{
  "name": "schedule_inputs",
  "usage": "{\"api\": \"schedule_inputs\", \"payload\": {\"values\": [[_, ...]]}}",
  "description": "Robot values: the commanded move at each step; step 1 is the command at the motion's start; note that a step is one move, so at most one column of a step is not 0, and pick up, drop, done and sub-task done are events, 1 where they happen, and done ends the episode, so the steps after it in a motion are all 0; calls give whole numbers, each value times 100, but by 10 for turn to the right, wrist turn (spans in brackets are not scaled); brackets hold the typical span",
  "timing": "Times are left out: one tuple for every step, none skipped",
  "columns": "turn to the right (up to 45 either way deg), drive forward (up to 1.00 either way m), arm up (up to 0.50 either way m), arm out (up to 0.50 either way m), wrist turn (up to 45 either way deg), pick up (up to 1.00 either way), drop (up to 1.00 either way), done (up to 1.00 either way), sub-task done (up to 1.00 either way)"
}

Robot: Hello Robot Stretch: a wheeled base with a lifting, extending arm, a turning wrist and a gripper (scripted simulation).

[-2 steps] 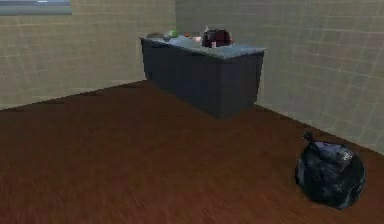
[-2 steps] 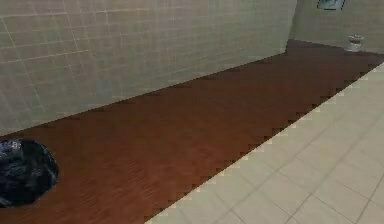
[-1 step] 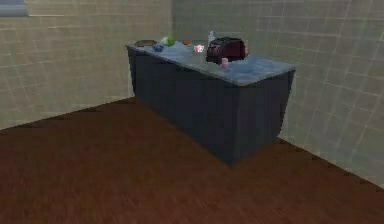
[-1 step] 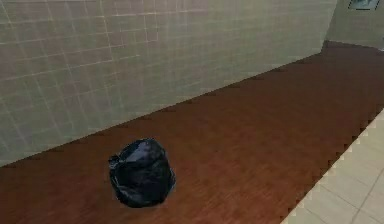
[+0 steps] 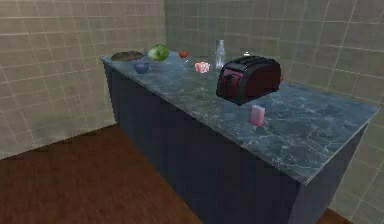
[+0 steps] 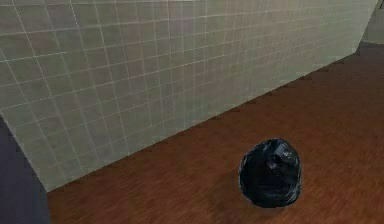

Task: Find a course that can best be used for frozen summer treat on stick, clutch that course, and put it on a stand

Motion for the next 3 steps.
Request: {"api": "schedule_inputs", "payload": {"values": [[0,10,0,0,0,0,0,0,0],[-450,0,0,0,0,0,0,0,0],[-210,0,0,0,0,0,0,0,0]]}}
